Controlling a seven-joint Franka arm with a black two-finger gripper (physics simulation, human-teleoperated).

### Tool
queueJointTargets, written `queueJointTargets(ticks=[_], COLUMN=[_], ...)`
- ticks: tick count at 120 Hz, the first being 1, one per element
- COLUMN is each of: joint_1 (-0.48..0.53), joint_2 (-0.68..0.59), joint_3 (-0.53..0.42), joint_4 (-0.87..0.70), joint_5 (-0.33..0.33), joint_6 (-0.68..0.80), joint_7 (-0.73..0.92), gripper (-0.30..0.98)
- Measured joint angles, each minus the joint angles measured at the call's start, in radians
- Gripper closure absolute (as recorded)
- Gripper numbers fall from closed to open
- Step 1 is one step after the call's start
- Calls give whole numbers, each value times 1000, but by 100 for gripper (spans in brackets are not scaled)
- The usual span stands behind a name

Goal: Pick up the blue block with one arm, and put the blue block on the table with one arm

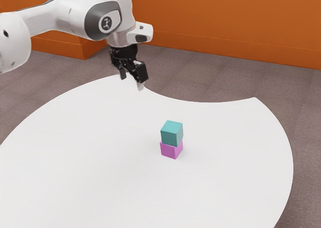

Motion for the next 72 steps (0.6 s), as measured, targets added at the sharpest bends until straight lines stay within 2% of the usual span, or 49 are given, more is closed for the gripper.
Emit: queueJointTargets(ticks=[32,50,72], joint_1=[-82,-86,-73], joint_2=[53,114,198], joint_3=[-8,-19,-40], joint_4=[-44,-62,-30], joint_5=[-49,-87,-102], joint_6=[87,121,153], joint_7=[-119,-179,-233], gripper=[0,0,0])
